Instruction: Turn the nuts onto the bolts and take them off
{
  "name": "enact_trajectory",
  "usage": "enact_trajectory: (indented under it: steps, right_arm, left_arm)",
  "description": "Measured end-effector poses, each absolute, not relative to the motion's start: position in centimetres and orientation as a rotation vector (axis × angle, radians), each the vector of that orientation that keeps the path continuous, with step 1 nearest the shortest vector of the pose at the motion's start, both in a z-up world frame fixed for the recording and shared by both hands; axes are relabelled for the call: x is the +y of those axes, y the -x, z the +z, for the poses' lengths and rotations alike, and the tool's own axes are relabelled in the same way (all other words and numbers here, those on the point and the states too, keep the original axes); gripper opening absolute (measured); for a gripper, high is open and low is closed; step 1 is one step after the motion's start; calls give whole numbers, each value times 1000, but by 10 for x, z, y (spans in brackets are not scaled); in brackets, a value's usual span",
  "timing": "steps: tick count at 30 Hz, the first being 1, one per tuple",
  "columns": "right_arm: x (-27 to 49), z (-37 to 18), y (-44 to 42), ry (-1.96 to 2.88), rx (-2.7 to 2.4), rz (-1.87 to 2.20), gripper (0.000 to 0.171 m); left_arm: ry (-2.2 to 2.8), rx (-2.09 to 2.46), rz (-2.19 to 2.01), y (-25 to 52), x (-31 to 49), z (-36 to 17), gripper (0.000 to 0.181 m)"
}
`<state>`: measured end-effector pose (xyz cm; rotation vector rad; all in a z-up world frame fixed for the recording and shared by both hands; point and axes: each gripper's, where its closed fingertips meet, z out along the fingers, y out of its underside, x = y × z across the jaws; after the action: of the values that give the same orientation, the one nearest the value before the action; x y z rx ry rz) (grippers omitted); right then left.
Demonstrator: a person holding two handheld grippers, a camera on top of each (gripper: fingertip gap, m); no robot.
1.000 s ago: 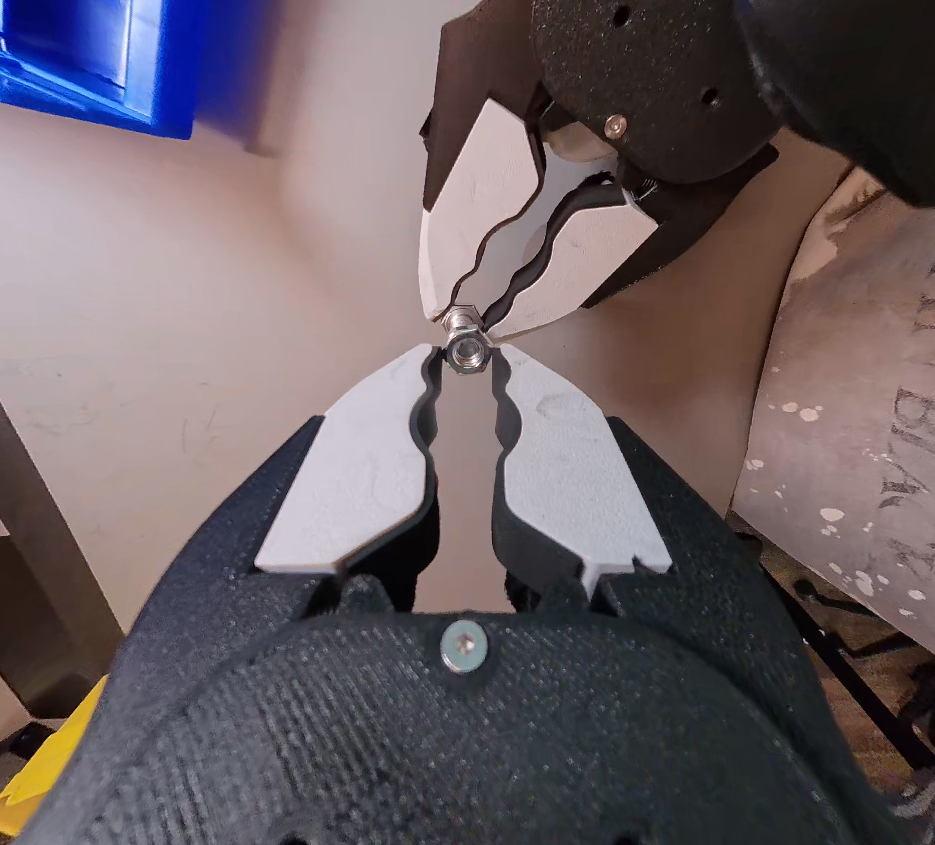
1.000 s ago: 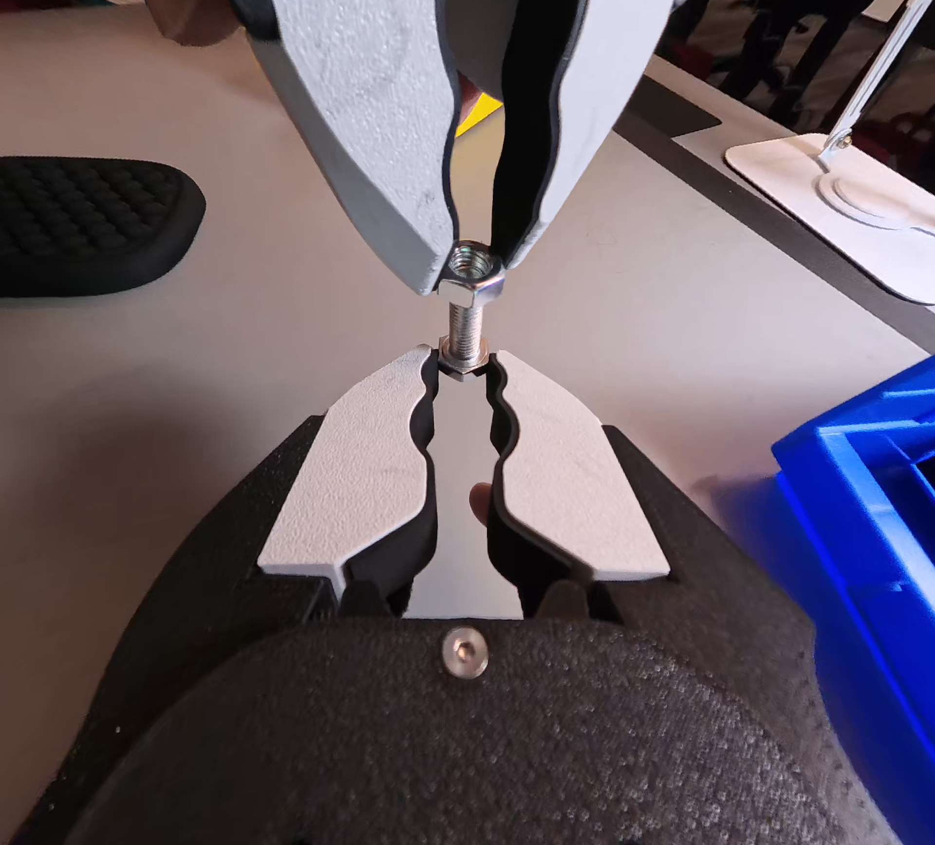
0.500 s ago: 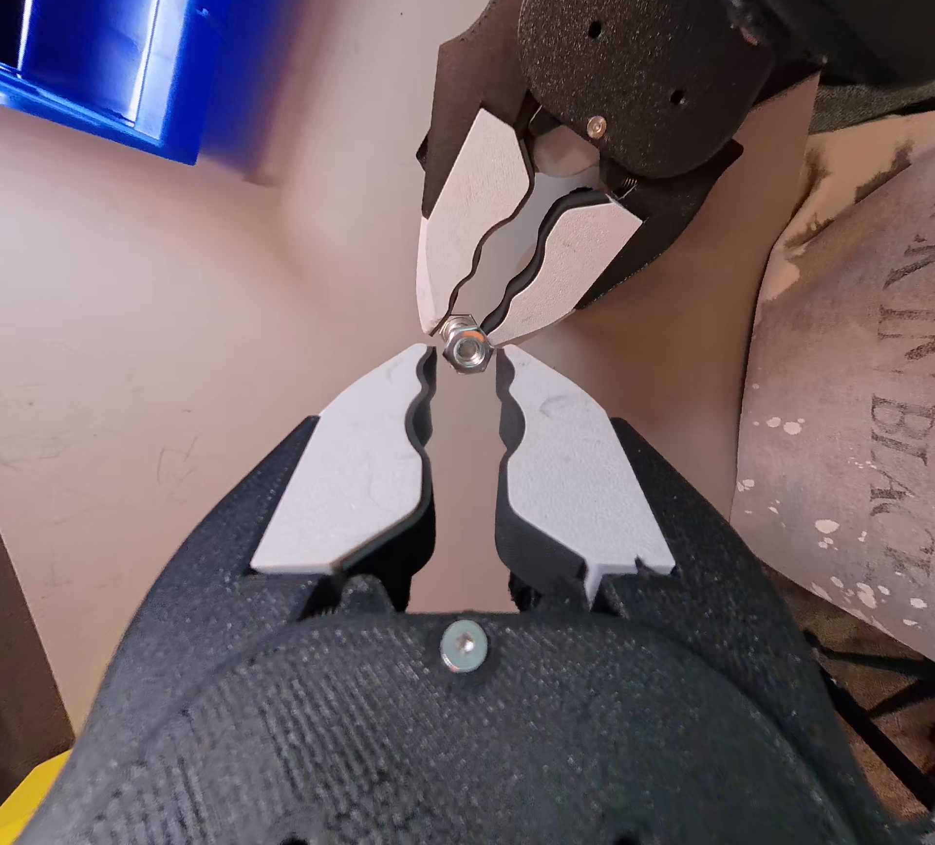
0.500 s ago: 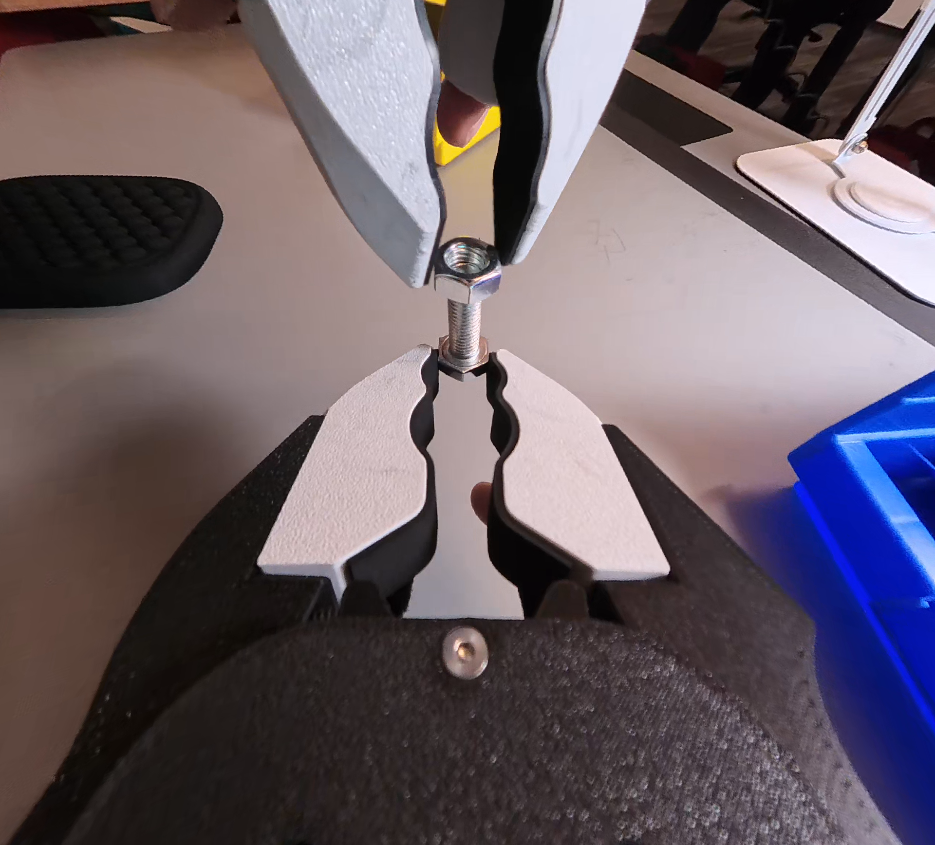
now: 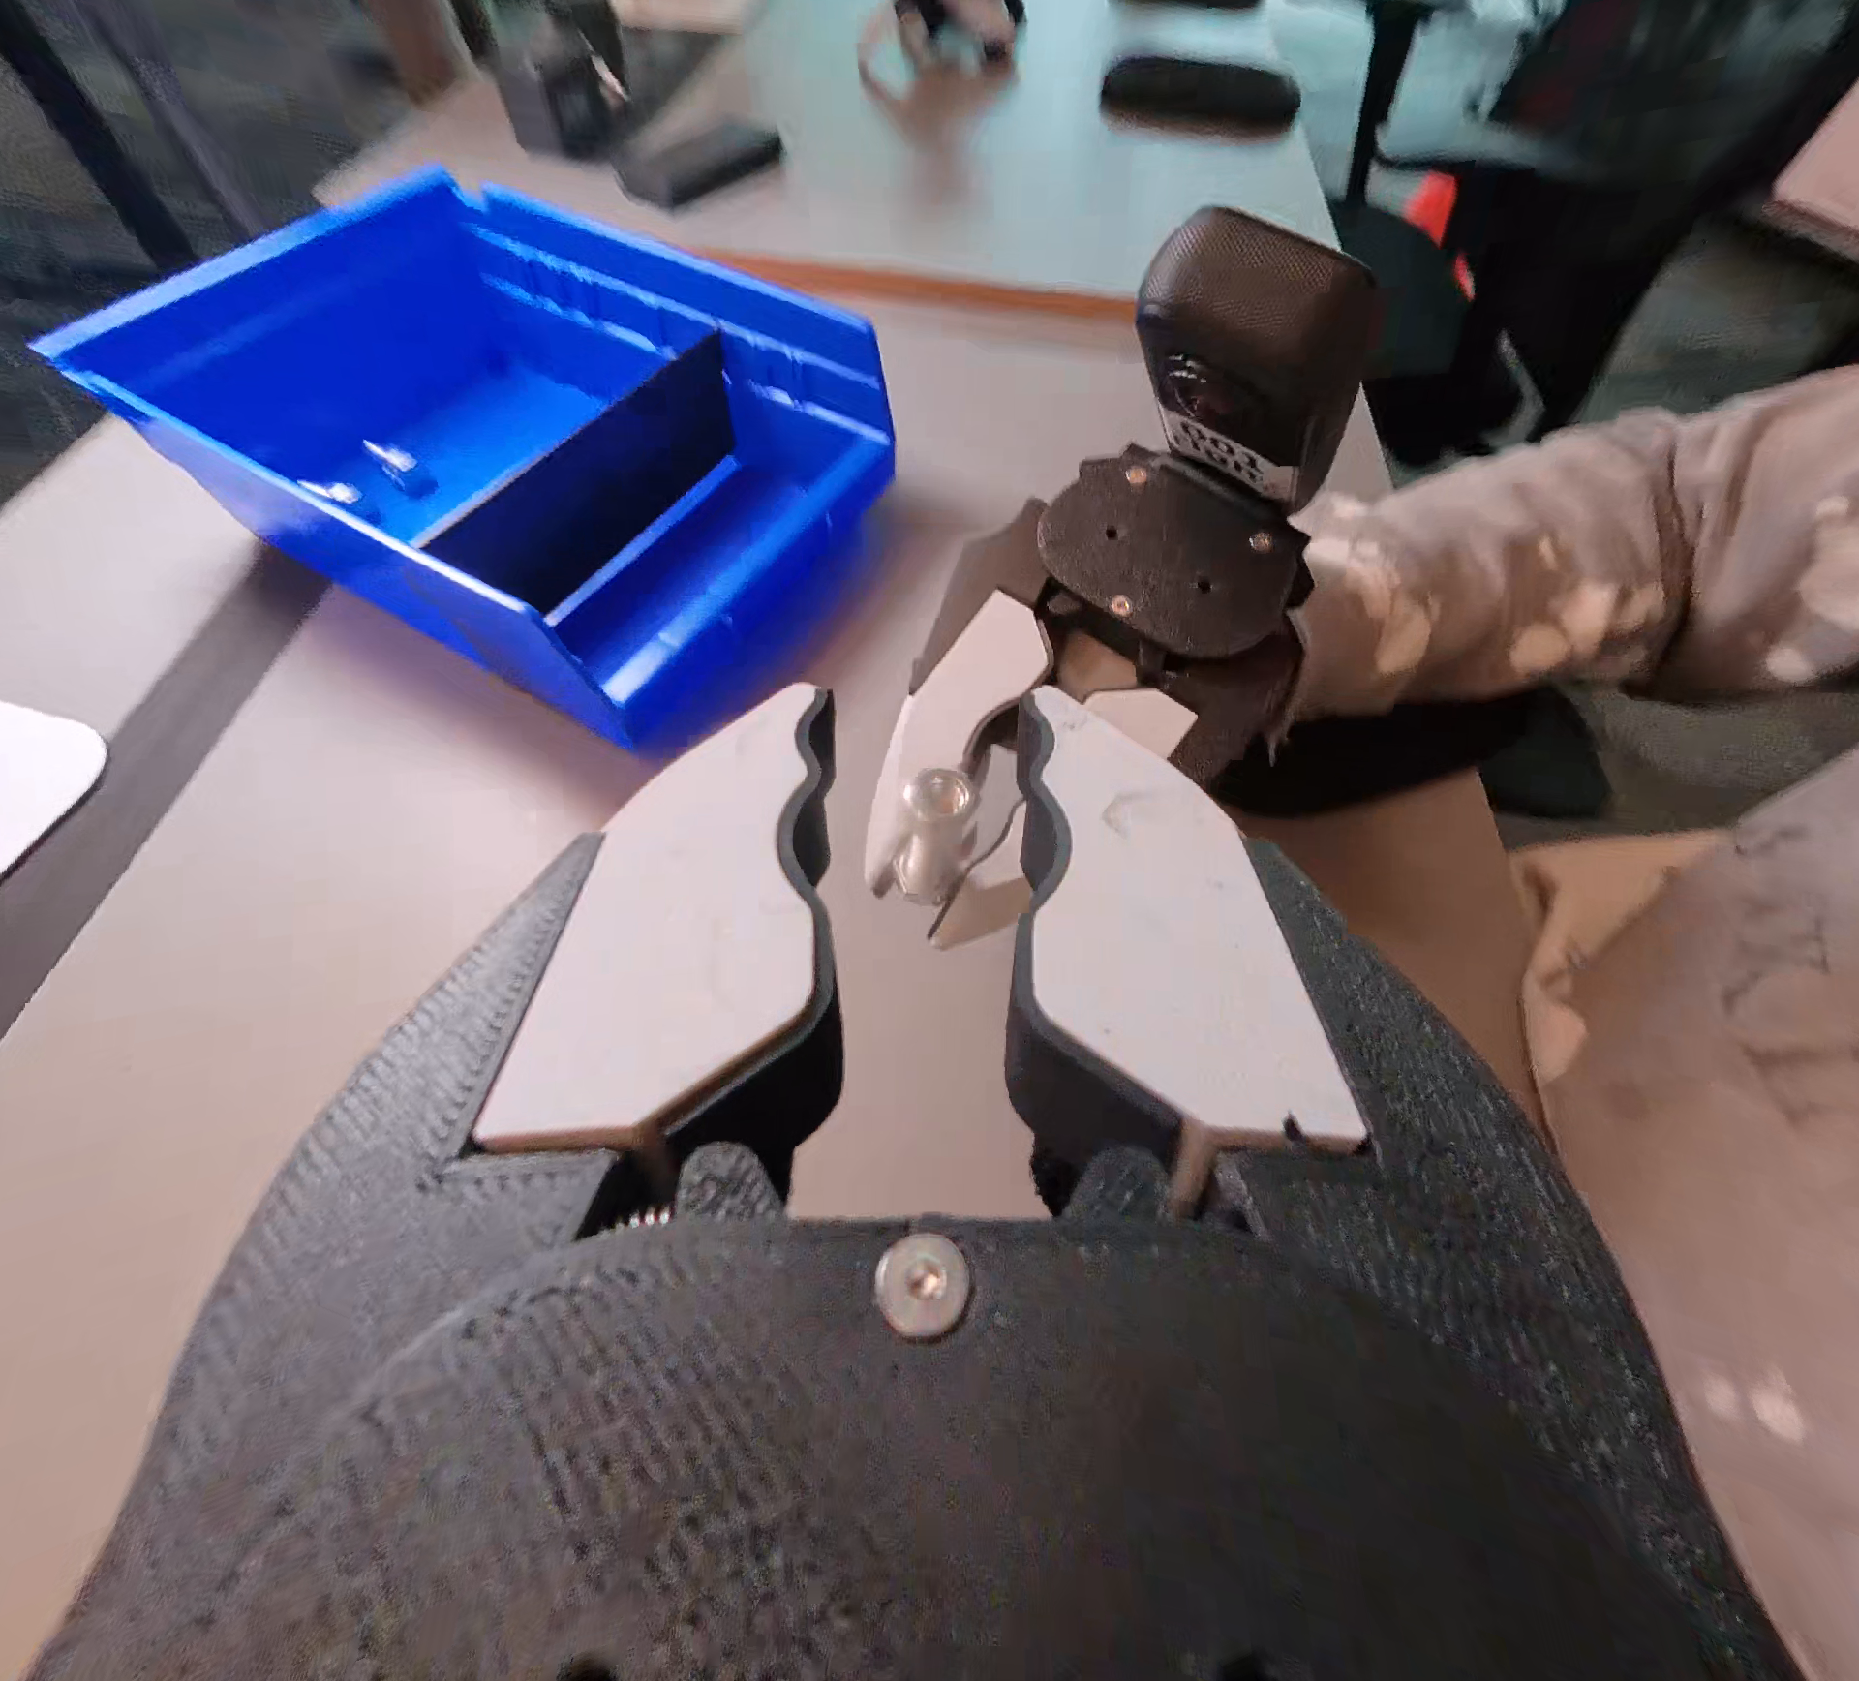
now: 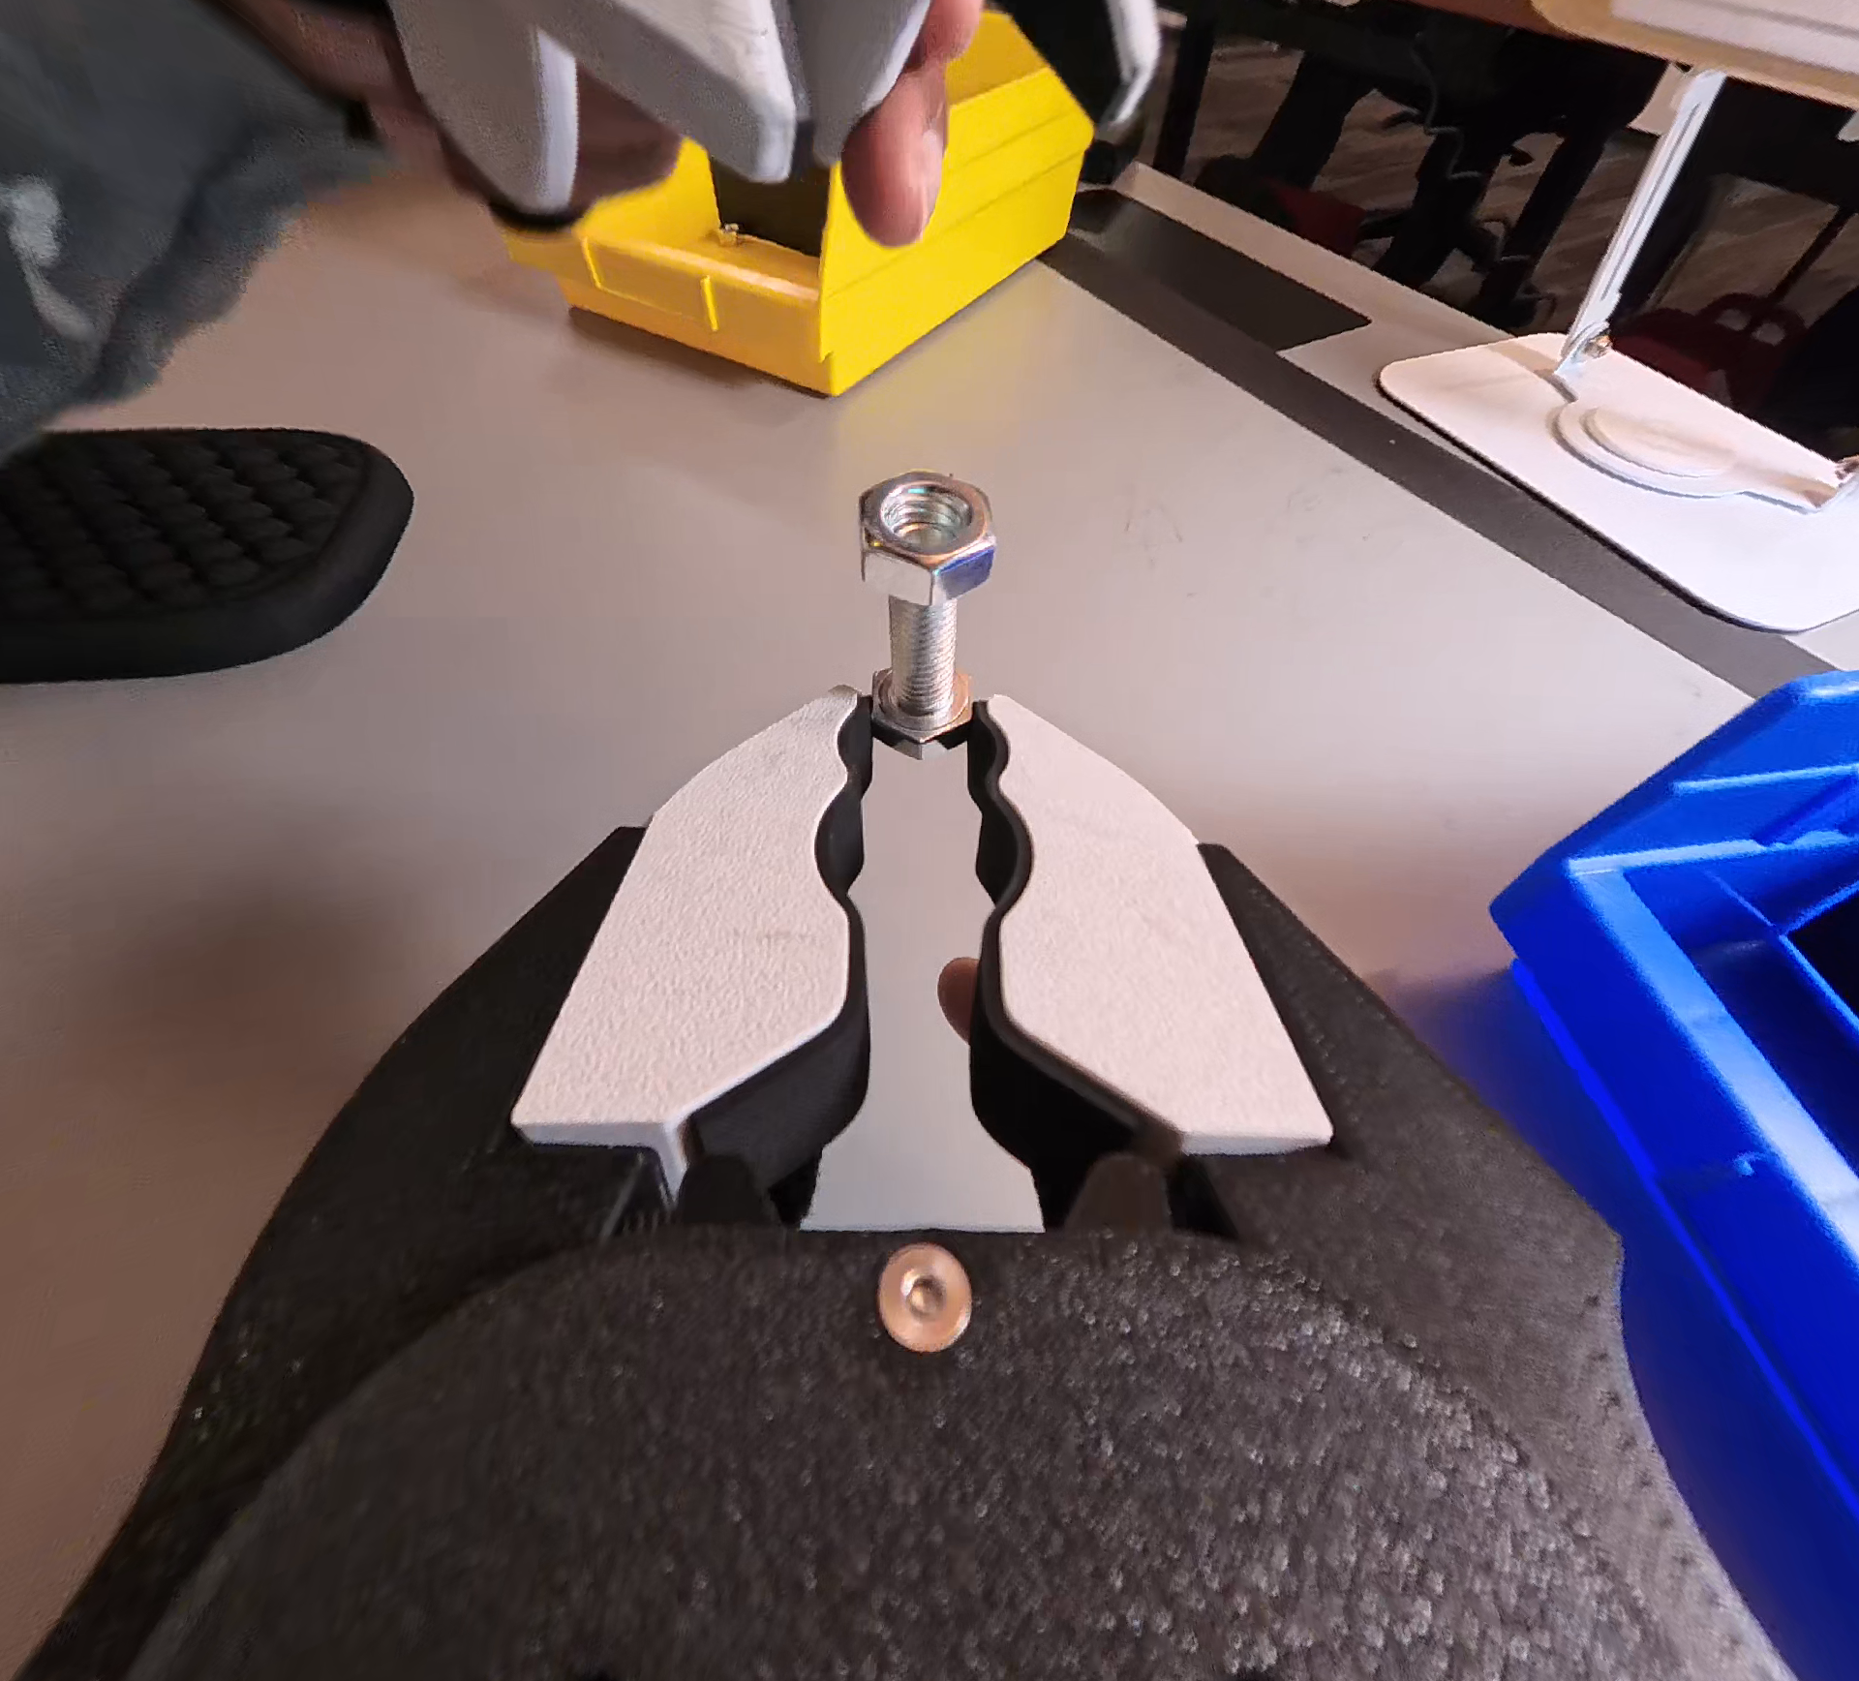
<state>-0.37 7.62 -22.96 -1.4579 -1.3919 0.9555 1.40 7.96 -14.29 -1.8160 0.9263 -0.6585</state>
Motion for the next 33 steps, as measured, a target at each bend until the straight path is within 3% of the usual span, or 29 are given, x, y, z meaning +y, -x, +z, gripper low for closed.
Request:
enact_trajectory:
  steps: [8,33]
  right_arm:
    - [85,-227,3,1459,-1314,1004,18]
    - [73,-227,7,1424,-1331,1122,18]
  left_arm:
    - [1536,647,-668,0,85,-151,33]
    - [1563,713,-665,-12,81,-176,31]
